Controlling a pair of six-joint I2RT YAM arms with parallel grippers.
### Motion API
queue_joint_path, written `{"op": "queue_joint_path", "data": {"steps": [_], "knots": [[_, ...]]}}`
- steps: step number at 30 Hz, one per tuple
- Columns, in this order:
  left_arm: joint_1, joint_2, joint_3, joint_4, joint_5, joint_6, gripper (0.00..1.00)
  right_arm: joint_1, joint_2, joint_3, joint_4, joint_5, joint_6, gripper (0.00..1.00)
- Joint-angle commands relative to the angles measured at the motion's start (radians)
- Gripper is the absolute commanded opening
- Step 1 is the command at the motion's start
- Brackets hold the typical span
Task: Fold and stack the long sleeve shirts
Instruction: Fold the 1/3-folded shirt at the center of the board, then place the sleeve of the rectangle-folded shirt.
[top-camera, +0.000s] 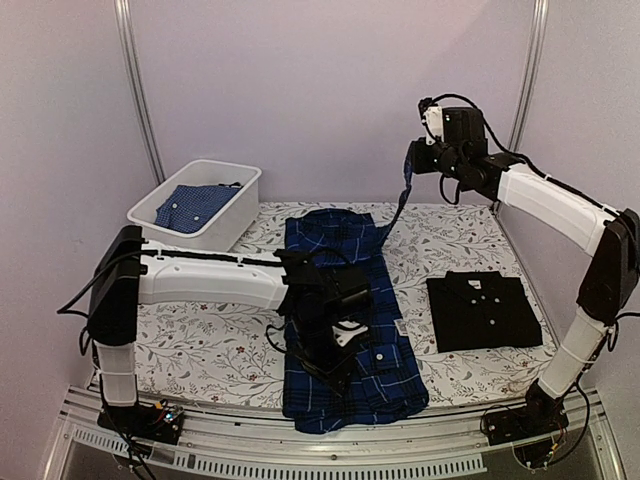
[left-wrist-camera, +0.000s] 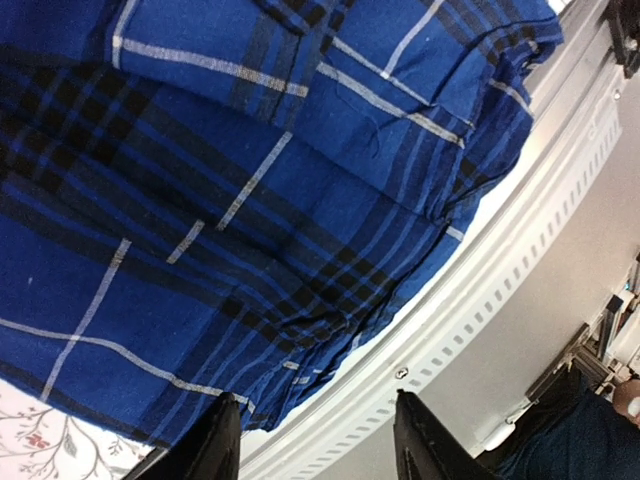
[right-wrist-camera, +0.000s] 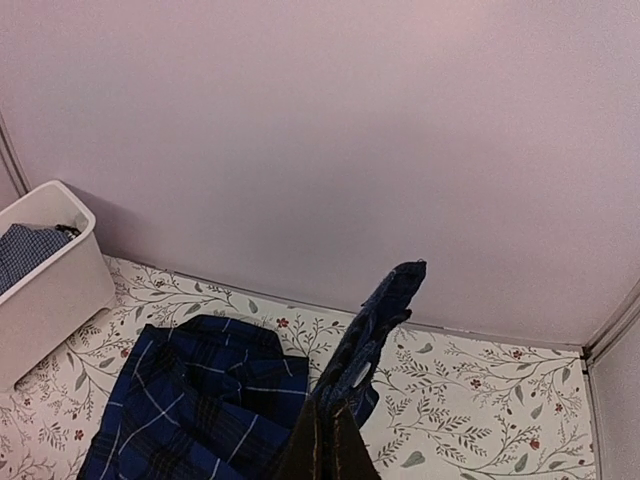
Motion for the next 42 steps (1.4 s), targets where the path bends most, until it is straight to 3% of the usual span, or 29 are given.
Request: {"op": "queue_joint_path", "data": {"steps": [1,7,10,15,21,30,42], "knots": [[0.075,-0.166,-0.104,0.151,0.064,-0.067,0.54,0.003,-0.035,-0.073,0.015,-0.102,0.074,0.0],[0.331,-0.275,-0.229,0.458,0.061,-0.18,0.48,0.013,-0.081,-0.174,0.087,-0.324,0.093,0.0],[0.472,-0.214,-0.214,0.575,0.012,-0.197,0.43,0.041,-0.108,-0.233,0.117,-0.451,0.113,0.0],[0.603,-0.01,-0.073,0.683,-0.049,-0.18,0.36,0.11,-0.17,-0.347,0.169,-0.672,0.145,0.0],[0.686,0.285,0.208,0.697,-0.02,-0.116,0.36,0.219,-0.243,-0.483,0.184,-0.897,0.164,0.0],[0.746,0.539,0.471,0.661,0.024,-0.094,0.41,0.311,-0.247,-0.647,0.061,-0.909,0.202,0.0],[0.788,0.595,0.536,0.617,0.029,-0.053,0.41,0.413,-0.162,-0.725,0.038,-0.966,0.223,0.0]]}}
